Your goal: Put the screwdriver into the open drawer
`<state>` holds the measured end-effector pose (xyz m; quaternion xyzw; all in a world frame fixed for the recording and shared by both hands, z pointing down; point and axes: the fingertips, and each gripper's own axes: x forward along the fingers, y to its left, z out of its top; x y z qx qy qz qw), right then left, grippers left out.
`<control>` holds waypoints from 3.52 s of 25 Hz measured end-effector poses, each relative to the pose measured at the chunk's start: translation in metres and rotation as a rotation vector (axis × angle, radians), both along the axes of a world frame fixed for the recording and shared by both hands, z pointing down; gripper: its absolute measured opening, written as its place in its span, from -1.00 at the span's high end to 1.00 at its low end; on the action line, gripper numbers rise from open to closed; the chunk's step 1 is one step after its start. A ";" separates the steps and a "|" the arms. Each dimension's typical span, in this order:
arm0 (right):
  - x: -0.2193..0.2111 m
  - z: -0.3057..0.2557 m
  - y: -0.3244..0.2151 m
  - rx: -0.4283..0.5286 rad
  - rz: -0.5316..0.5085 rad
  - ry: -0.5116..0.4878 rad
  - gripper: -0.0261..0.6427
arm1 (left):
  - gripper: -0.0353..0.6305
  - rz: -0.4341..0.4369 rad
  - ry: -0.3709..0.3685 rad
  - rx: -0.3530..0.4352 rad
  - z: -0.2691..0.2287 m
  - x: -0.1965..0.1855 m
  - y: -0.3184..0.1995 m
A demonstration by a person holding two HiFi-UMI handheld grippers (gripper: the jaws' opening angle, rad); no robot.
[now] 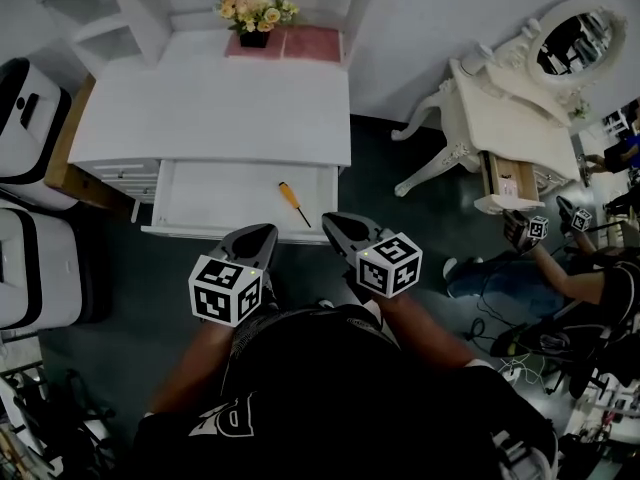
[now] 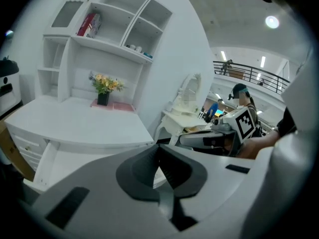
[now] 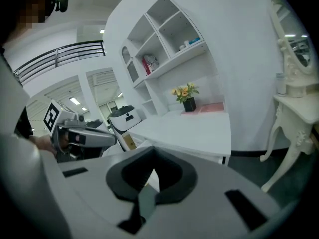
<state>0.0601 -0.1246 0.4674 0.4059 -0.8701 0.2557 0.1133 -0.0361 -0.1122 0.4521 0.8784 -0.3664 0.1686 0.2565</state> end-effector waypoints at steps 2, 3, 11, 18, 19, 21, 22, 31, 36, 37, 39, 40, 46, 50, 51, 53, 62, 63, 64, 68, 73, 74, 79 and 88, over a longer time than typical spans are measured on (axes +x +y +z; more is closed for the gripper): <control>0.013 -0.008 0.014 0.013 -0.016 -0.006 0.90 | 0.85 -0.007 0.007 0.009 -0.006 0.017 0.012; 0.020 -0.011 0.020 0.020 -0.023 -0.009 0.90 | 0.85 -0.011 0.010 0.014 -0.009 0.024 0.018; 0.056 -0.032 0.072 0.077 -0.089 -0.031 0.90 | 0.85 -0.096 0.018 0.049 -0.020 0.056 0.070; 0.080 -0.037 0.097 0.081 -0.127 -0.047 0.90 | 0.85 -0.157 0.016 0.059 -0.026 0.073 0.098; 0.082 -0.036 0.100 0.076 -0.128 -0.050 0.90 | 0.85 -0.165 0.014 0.056 -0.026 0.073 0.102; 0.086 -0.033 0.105 0.067 -0.129 -0.057 0.90 | 0.85 -0.179 0.011 0.051 -0.025 0.074 0.111; 0.088 -0.032 0.108 0.064 -0.129 -0.060 0.90 | 0.85 -0.185 0.007 0.049 -0.024 0.074 0.116; 0.083 -0.038 0.115 0.070 -0.099 -0.049 0.90 | 0.85 -0.153 -0.007 0.068 -0.032 0.064 0.113; 0.070 -0.046 0.117 0.073 -0.072 -0.040 0.90 | 0.85 -0.117 0.004 0.075 -0.041 0.056 0.107; 0.066 -0.048 0.118 0.075 -0.071 -0.034 0.90 | 0.85 -0.112 0.004 0.078 -0.042 0.053 0.107; 0.060 -0.050 0.119 0.081 -0.065 -0.026 0.90 | 0.85 -0.106 0.006 0.084 -0.045 0.046 0.106; 0.056 -0.051 0.120 0.083 -0.059 -0.026 0.90 | 0.85 -0.102 0.008 0.085 -0.045 0.043 0.106; 0.039 -0.050 0.125 0.080 -0.027 -0.025 0.90 | 0.85 -0.072 0.014 0.082 -0.043 0.027 0.109; 0.032 -0.048 0.127 0.072 -0.011 -0.020 0.90 | 0.85 -0.055 0.013 0.075 -0.042 0.020 0.109; 0.031 -0.047 0.128 0.071 -0.010 -0.017 0.90 | 0.85 -0.051 0.013 0.076 -0.041 0.019 0.109; 0.027 -0.045 0.128 0.071 -0.009 -0.011 0.90 | 0.85 -0.046 0.012 0.074 -0.039 0.015 0.109; 0.014 -0.046 0.126 0.072 0.000 0.000 0.90 | 0.85 -0.021 0.013 0.068 -0.038 0.004 0.107; 0.014 -0.046 0.126 0.071 0.000 0.000 0.90 | 0.85 -0.018 0.013 0.068 -0.038 0.004 0.107; 0.013 -0.046 0.126 0.070 -0.002 0.001 0.90 | 0.85 -0.015 0.013 0.068 -0.038 0.005 0.107; 0.012 -0.046 0.128 0.064 -0.007 0.003 0.90 | 0.85 -0.005 0.012 0.067 -0.039 0.005 0.109; 0.011 -0.047 0.129 0.066 0.000 -0.001 0.90 | 0.85 0.000 0.011 0.065 -0.038 0.005 0.110; 0.011 -0.048 0.129 0.067 0.000 -0.002 0.90 | 0.85 0.000 0.010 0.065 -0.038 0.005 0.110; 0.011 -0.049 0.132 0.070 -0.001 -0.002 0.90 | 0.85 0.004 -0.005 0.072 -0.037 0.006 0.112; 0.011 -0.048 0.134 0.069 -0.001 -0.004 0.90 | 0.85 0.003 -0.004 0.066 -0.034 0.006 0.114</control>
